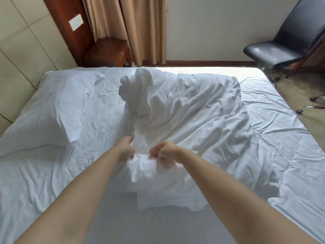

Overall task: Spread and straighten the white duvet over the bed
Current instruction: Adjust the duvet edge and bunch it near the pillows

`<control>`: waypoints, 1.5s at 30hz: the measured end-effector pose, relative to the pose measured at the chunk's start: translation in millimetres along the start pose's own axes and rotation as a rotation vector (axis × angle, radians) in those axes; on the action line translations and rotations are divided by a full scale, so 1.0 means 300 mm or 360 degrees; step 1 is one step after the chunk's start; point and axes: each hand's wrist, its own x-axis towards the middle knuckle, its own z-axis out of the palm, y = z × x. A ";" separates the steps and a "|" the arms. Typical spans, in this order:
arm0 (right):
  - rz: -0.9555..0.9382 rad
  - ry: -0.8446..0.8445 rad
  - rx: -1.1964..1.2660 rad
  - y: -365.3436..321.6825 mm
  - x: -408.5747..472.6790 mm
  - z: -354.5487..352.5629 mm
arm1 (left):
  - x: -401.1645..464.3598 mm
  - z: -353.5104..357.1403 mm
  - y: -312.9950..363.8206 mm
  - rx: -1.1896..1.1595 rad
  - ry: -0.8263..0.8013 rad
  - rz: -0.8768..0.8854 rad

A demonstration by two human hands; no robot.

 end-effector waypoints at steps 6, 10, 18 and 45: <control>-0.0059 0.0462 -0.1351 0.134 -0.034 -0.080 | 0.017 0.083 -0.008 0.0686 -0.0373 -0.0315; 0.0000 0.0183 -0.1369 0.205 -0.040 -0.024 | 0.046 0.143 -0.023 0.0863 -0.0684 -0.0607; -0.0242 0.0903 -0.1428 -0.005 0.060 -0.217 | 0.104 0.008 0.207 0.0127 0.0625 0.0006; 0.0107 0.0867 -0.1181 -0.116 0.627 -0.603 | 0.851 -0.280 0.377 0.0213 0.1444 -0.0131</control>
